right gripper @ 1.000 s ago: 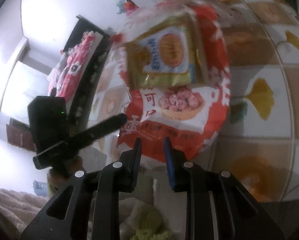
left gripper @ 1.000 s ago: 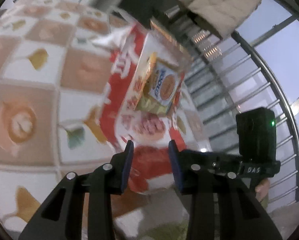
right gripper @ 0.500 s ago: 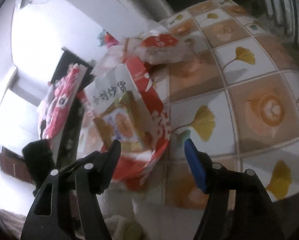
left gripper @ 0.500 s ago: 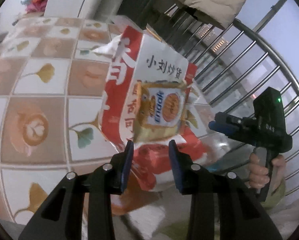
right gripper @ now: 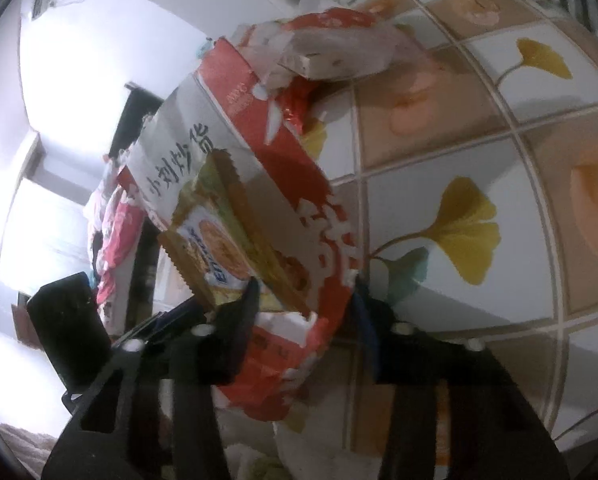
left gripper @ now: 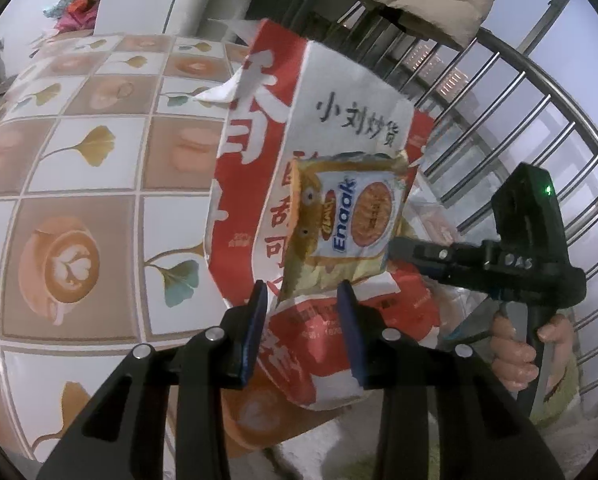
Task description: Collect trash
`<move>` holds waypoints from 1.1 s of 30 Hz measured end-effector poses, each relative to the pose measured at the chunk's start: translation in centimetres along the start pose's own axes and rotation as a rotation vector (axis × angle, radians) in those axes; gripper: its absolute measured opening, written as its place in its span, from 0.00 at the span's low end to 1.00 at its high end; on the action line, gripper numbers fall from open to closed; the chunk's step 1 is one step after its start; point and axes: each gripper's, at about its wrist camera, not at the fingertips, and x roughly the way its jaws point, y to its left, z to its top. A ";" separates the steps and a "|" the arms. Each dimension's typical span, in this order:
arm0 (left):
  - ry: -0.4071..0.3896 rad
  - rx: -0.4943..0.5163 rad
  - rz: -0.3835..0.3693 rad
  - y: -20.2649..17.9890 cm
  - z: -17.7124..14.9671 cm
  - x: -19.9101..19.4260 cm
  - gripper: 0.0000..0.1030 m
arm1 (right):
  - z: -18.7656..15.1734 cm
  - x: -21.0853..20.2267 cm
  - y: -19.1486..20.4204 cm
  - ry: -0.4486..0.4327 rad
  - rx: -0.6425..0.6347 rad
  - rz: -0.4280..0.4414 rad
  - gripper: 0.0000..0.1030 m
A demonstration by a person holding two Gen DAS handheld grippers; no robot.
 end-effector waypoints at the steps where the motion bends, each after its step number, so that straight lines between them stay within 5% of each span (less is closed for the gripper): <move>1: -0.004 -0.001 -0.001 0.0 0.1 -0.1 0.34 | -0.1 0.0 -0.2 -0.001 0.006 -0.001 0.27; 6: -0.027 -0.023 -0.015 0.5 0.7 -0.2 0.34 | -0.6 -0.4 -0.9 0.001 0.015 0.003 0.10; 20: -0.044 -0.004 -0.170 -0.8 1.9 -1.3 0.34 | -1.1 -1.7 2.1 -0.029 -0.098 -0.093 0.07; 25: -0.038 0.025 -0.192 -1.5 1.4 -1.6 0.34 | -1.0 -1.4 3.6 -0.040 -0.124 -0.170 0.19; 27: -0.034 0.023 -0.196 -1.6 1.3 -1.6 0.34 | -1.0 -1.4 3.7 -0.049 -0.114 -0.159 0.41; 33: -0.029 -0.024 -0.213 -0.7 1.5 -1.4 0.37 | -0.9 -1.1 4.4 -0.078 -0.127 -0.123 0.44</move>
